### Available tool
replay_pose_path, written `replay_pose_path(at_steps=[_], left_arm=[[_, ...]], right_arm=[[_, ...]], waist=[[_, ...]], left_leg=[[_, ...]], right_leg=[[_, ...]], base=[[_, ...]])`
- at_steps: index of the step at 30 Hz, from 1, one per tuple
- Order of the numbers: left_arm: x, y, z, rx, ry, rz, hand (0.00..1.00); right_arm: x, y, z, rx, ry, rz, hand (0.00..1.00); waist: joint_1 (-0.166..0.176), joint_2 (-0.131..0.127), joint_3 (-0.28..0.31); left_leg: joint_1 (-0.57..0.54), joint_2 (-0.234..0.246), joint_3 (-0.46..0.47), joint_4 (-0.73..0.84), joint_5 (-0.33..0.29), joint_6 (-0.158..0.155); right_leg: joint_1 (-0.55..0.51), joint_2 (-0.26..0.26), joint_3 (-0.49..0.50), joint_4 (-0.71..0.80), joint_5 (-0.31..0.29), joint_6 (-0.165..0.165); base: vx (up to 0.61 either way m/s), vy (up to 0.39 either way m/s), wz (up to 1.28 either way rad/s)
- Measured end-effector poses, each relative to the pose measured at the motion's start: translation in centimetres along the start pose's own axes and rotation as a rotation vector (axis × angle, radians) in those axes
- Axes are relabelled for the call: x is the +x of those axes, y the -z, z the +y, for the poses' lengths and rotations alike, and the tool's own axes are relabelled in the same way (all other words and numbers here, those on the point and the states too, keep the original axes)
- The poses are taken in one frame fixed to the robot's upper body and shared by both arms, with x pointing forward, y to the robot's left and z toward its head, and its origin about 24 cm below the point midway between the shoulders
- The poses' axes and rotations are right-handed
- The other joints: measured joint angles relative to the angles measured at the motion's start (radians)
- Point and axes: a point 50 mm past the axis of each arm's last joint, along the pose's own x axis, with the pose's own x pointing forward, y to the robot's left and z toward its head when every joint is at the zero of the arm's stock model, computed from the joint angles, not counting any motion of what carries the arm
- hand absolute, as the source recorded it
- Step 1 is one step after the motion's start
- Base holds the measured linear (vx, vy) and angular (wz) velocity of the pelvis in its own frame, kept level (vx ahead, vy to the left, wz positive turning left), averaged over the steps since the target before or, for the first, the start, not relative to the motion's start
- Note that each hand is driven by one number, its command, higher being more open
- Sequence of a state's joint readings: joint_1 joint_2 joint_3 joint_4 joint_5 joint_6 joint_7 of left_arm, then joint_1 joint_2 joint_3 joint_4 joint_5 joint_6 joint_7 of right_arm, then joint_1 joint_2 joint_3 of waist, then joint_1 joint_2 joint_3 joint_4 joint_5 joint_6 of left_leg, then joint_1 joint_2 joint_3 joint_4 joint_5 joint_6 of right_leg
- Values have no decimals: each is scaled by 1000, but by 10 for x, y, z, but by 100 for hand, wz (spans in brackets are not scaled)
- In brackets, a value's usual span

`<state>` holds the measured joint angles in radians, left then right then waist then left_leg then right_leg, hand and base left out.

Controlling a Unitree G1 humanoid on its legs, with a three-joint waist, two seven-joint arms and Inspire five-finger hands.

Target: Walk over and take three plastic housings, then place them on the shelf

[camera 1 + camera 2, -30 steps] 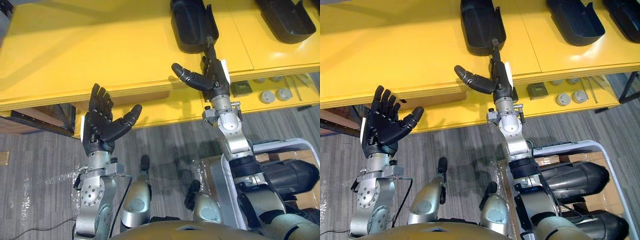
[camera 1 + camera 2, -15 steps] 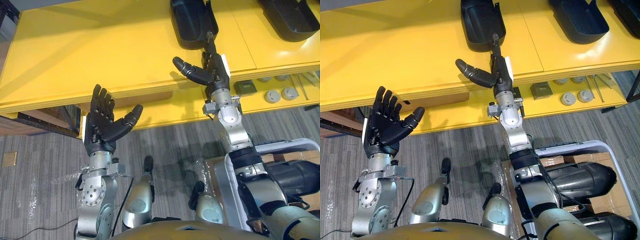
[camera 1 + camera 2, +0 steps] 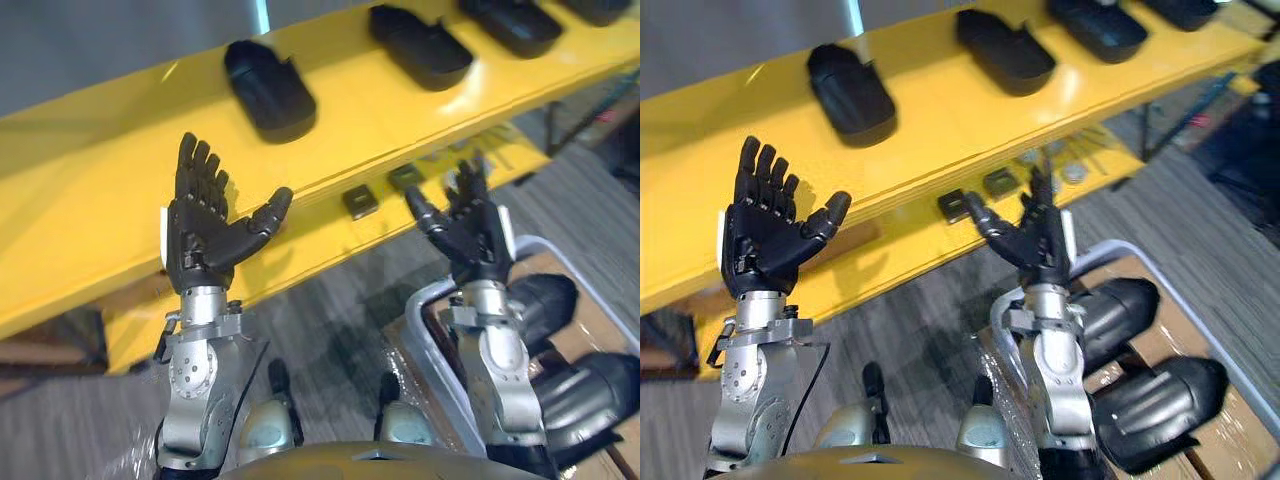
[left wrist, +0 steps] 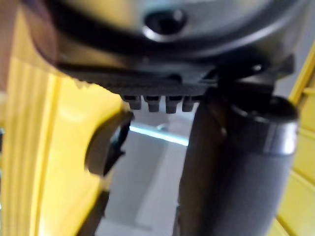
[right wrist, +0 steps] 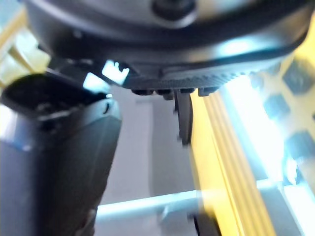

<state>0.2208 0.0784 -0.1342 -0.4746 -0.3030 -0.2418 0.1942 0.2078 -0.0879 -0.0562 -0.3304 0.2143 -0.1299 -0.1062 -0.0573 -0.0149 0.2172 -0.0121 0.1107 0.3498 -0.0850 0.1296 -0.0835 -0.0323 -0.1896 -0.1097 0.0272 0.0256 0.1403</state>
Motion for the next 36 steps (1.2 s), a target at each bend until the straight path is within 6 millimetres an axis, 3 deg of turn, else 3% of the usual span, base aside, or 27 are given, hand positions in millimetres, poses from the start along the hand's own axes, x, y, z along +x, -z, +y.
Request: replay_pose_path(at_steps=[3, 7, 9, 12, 16, 18, 19, 20, 21, 23, 27, 30, 33, 36], left_arm=[[4, 0, -12, -31, 66, -9, 100], [12, 3, -26, -85, 136, -13, 100], [14, 14, -31, -112, 141, 30, 100], [10, 28, -37, -120, 119, 95, 100], [8, 34, -47, -153, 126, 125, 100], [9, 34, -46, -157, 101, 122, 100], [8, 32, -39, -146, 59, 122, 100], [4, 29, -27, -123, -11, 129, 100], [2, 29, -22, -113, -34, 136, 100], [-6, 27, -9, -102, -91, 153, 100], [-13, 22, 12, -86, -166, 152, 100], [-18, 18, 22, -96, -186, 147, 100], [-18, 14, 14, -125, -120, 127, 100], [-15, 9, 8, -137, -60, 99, 100]], right_arm=[[-19, 6, -34, 81, 147, 63, 100], [-39, 7, -66, 11, 311, 103, 100], [-56, 2, -83, -31, 411, 119, 100], [-81, -4, -94, -47, 512, 131, 100], [-108, 2, -96, -25, 581, 198, 100], [-104, 6, -88, 27, 534, 198, 100], [-93, 8, -78, 61, 455, 183, 100], [-75, 11, -61, 102, 332, 161, 100], [-68, 13, -53, 116, 284, 157, 100], [-49, 18, -36, 130, 168, 149, 100], [-34, 29, -23, 142, 128, 177, 100], [-40, 38, -19, 172, 162, 221, 100], [-54, 45, -21, 185, 212, 267, 100], [-64, 47, -23, 187, 230, 286, 100]], waist=[[-57, 1, -34], [-114, 9, -47], [-148, 18, -60], [-204, 23, -70], [-235, 27, -75], [-220, 28, -76], [-178, 28, -79], [-147, 35, -83], [-141, 41, -86], [-107, 58, -99], [-36, 59, -100], [-17, 53, -95], [-12, 49, -75], [-13, 36, -64]], left_leg=[[44, 19, 95, 1, -19, -17], [96, 43, 203, 0, -41, -40], [135, 59, 274, 0, -55, -57], [174, 83, 335, 0, -70, -77], [180, 93, 352, 3, -76, -80], [144, 82, 233, 56, -134, -80], [104, 40, 54, 112, -212, -62], [74, 9, -67, 176, -276, -39], [62, 4, -98, 202, -296, -34], [16, 4, -130, 280, -329, -26], [-48, 4, -180, 368, -359, -12], [-65, 4, -205, 434, -392, -3], [-71, 9, -205, 543, -456, 15], [-80, 22, -161, 611, -494, 37]], right_leg=[[-3, 24, 93, -26, 23, -4], [-14, 57, 194, -39, 38, -1], [-16, 81, 257, -47, 47, -1], [-15, 111, 309, -47, 46, 0], [-25, 133, 334, -46, 46, 0], [-49, 139, 364, -28, 47, 0], [-75, 147, 412, -15, 44, 3], [-90, 158, 459, -12, 47, 7], [-91, 160, 466, -11, 48, 7], [-105, 161, 467, -10, 54, 1], [-110, 149, 433, -11, 64, 2], [-102, 146, 407, 25, 47, 1], [-106, 156, 411, 122, 0, 11], [-110, 157, 447, 129, 10, 29]], base=[[68, -23, -89], [26, -35, -83], [36, -59, -91], [13, -71, -66], [-16, -55, -24], [-38, -26, -41], [-40, 50, -110], [-29, 66, -109], [-7, 62, -63], [7, 48, -1], [-10, 72, 26], [-18, 82, 23], [-69, 144, -3], [-170, 177, -48]])
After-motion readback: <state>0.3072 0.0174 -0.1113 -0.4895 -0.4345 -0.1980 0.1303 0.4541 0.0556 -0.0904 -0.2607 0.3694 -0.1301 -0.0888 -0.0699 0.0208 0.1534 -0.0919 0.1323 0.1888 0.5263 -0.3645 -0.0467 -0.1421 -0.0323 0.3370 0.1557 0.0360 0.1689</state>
